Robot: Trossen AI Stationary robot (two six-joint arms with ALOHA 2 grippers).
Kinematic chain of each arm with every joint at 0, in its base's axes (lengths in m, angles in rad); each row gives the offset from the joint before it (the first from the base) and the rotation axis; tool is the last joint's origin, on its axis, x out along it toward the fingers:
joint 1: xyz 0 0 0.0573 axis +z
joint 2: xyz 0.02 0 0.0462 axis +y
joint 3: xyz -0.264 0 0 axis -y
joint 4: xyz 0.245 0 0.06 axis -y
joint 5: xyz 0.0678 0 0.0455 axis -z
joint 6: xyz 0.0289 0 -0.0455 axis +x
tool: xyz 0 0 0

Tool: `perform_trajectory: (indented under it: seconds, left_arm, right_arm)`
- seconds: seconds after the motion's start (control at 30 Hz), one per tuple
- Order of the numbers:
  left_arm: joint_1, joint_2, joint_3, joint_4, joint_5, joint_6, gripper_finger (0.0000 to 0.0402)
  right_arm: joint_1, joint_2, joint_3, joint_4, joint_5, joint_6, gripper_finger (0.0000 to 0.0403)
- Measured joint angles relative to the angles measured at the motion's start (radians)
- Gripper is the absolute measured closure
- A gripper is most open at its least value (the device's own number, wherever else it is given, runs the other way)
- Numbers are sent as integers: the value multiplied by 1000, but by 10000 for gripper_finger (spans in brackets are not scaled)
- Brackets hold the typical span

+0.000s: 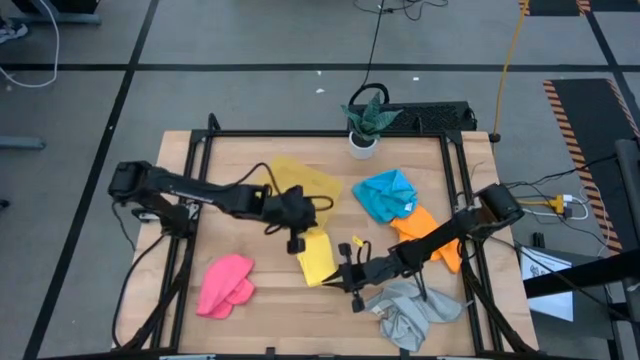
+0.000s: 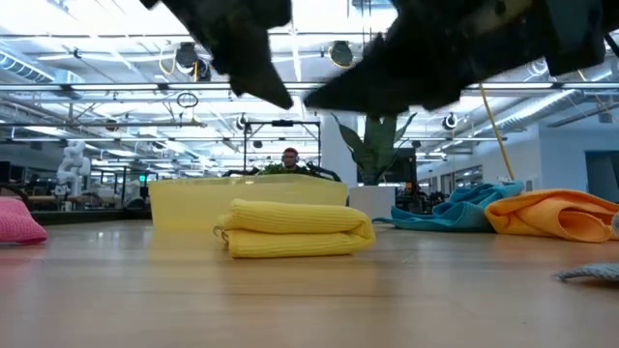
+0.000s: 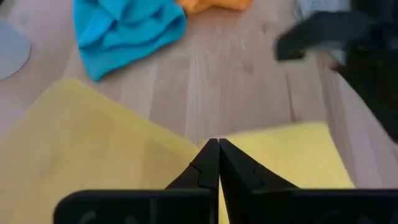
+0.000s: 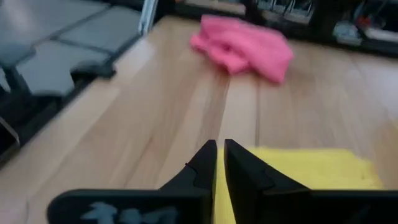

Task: Fold microfiber towels
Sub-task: Put the yellow microfiber cloth into the yellow bin

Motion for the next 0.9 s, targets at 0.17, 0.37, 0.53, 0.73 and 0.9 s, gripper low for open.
perform_trajectory:
  seconds: [0.17, 0.37, 0.53, 0.73, 0.9]
  left_arm:
    - [-82, -3, -2, -84, -70, -51, 392]
    - [-195, 24, -50, -85, -235, -183, 392]
    - [-306, 23, -119, -87, -382, -330, 394]
    - [-422, 23, -176, -84, -494, -453, 388]
    - [-470, 23, -185, -78, -557, -484, 382]
  right_arm:
    - [2, 38, 3, 0, 0, -39, 328]
    - [8, 119, 78, -68, 12, -131, 249]
    - [11, 153, 167, -271, 112, -223, 211]
    - [10, 153, 186, -352, 128, -302, 217]
    - [-8, 153, 168, -369, 119, -322, 251]
